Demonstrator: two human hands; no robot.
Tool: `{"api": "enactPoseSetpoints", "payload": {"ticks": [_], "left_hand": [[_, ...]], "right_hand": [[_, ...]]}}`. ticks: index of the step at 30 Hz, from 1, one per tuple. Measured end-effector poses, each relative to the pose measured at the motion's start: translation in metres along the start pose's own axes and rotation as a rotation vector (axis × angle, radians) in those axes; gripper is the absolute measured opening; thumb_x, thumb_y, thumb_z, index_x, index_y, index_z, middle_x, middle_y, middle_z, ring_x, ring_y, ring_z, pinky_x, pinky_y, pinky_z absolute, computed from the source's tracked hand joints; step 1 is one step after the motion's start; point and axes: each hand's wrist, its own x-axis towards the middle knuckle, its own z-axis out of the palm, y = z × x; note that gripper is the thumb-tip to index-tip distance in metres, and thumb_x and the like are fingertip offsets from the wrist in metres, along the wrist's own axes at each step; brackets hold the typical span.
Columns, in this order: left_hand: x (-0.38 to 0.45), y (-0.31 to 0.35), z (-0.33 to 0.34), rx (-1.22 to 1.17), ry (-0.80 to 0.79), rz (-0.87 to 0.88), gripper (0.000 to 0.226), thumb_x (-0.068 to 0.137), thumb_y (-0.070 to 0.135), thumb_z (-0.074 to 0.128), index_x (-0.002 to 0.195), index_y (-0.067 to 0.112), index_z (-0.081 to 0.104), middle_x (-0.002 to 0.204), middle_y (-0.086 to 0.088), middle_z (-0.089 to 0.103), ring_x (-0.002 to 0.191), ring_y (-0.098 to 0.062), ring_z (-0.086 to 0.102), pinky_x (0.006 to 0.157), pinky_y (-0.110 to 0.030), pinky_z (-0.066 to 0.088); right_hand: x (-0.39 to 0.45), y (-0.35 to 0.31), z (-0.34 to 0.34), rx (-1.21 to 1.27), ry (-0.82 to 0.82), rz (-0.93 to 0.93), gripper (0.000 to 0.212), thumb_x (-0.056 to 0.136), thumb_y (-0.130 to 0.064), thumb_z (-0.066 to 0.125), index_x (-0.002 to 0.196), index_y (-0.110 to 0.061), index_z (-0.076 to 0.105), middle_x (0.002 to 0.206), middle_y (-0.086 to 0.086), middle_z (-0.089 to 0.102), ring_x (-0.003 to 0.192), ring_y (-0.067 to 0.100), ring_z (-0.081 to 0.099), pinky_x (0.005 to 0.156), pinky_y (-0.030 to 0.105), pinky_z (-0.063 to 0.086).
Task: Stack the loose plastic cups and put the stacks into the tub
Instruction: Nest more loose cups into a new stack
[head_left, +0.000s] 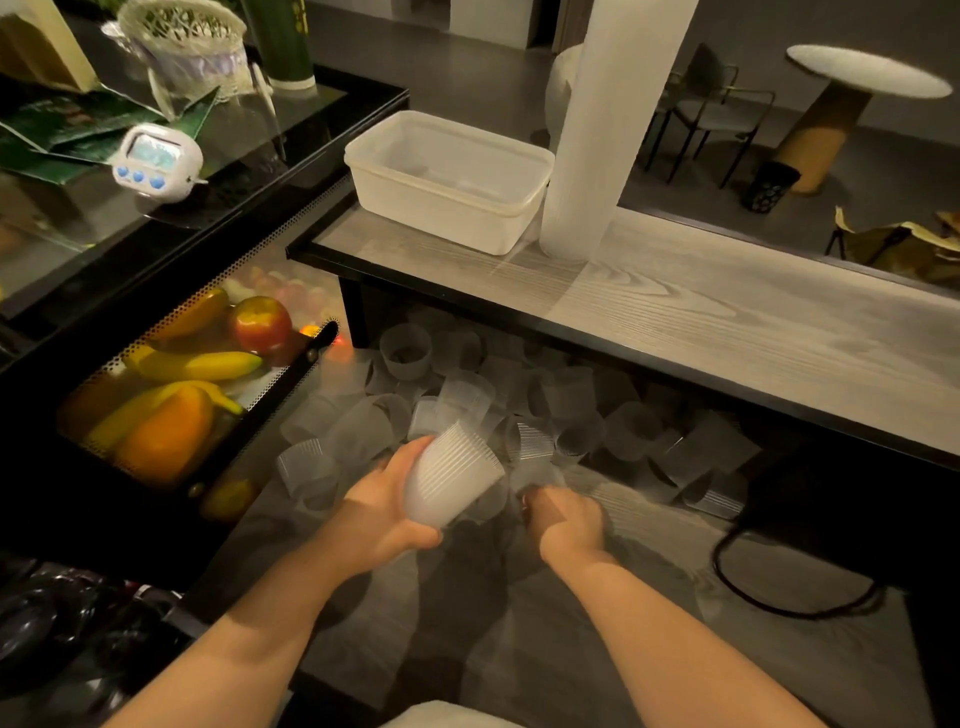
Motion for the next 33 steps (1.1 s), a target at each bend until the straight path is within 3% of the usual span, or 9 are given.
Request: {"api": "enactPoseSetpoints", "payload": {"ticks": [6, 9, 11, 17, 20, 22, 25, 28, 33], "left_hand": [[0.007, -0.002, 0.000, -0.015, -0.023, -0.011, 0.109, 0.067, 0.030, 0.083, 0.147, 0.049, 0.012, 0.130, 0.007, 0.040, 0.114, -0.017, 0.046, 0.095, -0.040, 0.048], [0.008, -0.005, -0.001, -0.015, -0.037, 0.003, 0.109, 0.068, 0.029, 0.084, 0.148, 0.046, 0.012, 0.131, 0.009, 0.038, 0.116, -0.015, 0.045, 0.096, -0.037, 0.049], [0.009, -0.007, -0.001, -0.002, -0.041, 0.021, 0.110, 0.069, 0.030, 0.085, 0.148, 0.045, 0.010, 0.133, 0.012, 0.035, 0.118, -0.013, 0.043, 0.097, -0.036, 0.049], [0.011, -0.009, -0.005, 0.011, -0.030, 0.042, 0.110, 0.070, 0.028, 0.086, 0.148, 0.044, 0.011, 0.130, 0.016, 0.033, 0.119, -0.011, 0.041, 0.097, -0.033, 0.048], [0.010, -0.012, -0.008, -0.016, -0.025, 0.037, 0.110, 0.068, 0.026, 0.086, 0.148, 0.046, 0.013, 0.130, 0.016, 0.034, 0.118, -0.011, 0.041, 0.092, -0.029, 0.045], [0.008, -0.014, -0.009, -0.012, -0.014, 0.031, 0.110, 0.067, 0.028, 0.086, 0.147, 0.049, 0.013, 0.130, 0.015, 0.034, 0.116, -0.011, 0.042, 0.090, -0.029, 0.044], [0.002, -0.016, -0.012, 0.005, 0.009, 0.028, 0.111, 0.065, 0.031, 0.087, 0.143, 0.055, 0.011, 0.129, 0.016, 0.034, 0.113, -0.012, 0.042, 0.087, -0.030, 0.049], [-0.005, -0.015, -0.017, -0.017, 0.020, 0.041, 0.110, 0.065, 0.030, 0.088, 0.142, 0.057, 0.014, 0.130, 0.016, 0.035, 0.114, -0.011, 0.041, 0.084, -0.027, 0.046], [-0.013, -0.014, -0.025, 0.028, 0.083, 0.054, 0.110, 0.065, 0.032, 0.088, 0.145, 0.052, 0.016, 0.131, 0.019, 0.033, 0.119, -0.010, 0.040, 0.093, -0.033, 0.048]], "right_hand": [[-0.008, 0.015, 0.011, 0.187, 0.257, -0.031, 0.025, 0.081, -0.003, 0.060, 0.099, -0.019, 0.058, 0.104, 0.001, 0.061, 0.102, 0.023, 0.058, 0.073, 0.031, 0.044], [-0.008, 0.019, 0.014, 0.294, 0.310, -0.036, 0.010, 0.088, -0.025, 0.066, 0.087, -0.021, 0.057, 0.094, -0.001, 0.058, 0.090, 0.019, 0.056, 0.068, 0.034, 0.046], [-0.007, 0.021, 0.017, 0.388, 0.334, -0.033, 0.019, 0.090, -0.038, 0.064, 0.082, -0.022, 0.058, 0.088, -0.004, 0.055, 0.082, 0.017, 0.054, 0.066, 0.037, 0.050], [-0.020, 0.017, -0.012, 0.628, 0.440, 0.092, 0.025, 0.094, -0.048, 0.055, 0.088, -0.025, 0.063, 0.087, -0.010, 0.054, 0.081, 0.013, 0.055, 0.070, 0.031, 0.047], [-0.034, 0.005, -0.047, 0.909, 0.579, 0.077, 0.023, 0.094, -0.043, 0.057, 0.081, -0.025, 0.061, 0.075, -0.008, 0.059, 0.069, 0.006, 0.055, 0.061, 0.018, 0.043], [-0.040, -0.006, -0.067, 1.137, 0.560, 0.039, 0.020, 0.094, -0.038, 0.060, 0.080, -0.024, 0.063, 0.071, -0.007, 0.061, 0.065, 0.004, 0.055, 0.060, 0.014, 0.044], [-0.044, -0.021, -0.085, 1.371, 0.393, -0.076, 0.010, 0.094, -0.028, 0.061, 0.090, -0.021, 0.066, 0.074, -0.002, 0.065, 0.067, 0.005, 0.058, 0.064, 0.021, 0.049], [-0.046, -0.032, -0.089, 1.364, 0.304, -0.166, 0.007, 0.095, -0.023, 0.060, 0.097, -0.022, 0.067, 0.078, 0.002, 0.069, 0.069, 0.005, 0.061, 0.064, 0.019, 0.050], [-0.040, -0.040, -0.088, 1.218, 0.235, -0.301, 0.018, 0.097, -0.019, 0.056, 0.103, -0.031, 0.068, 0.084, -0.003, 0.071, 0.077, 0.017, 0.064, 0.068, 0.024, 0.054]]}}
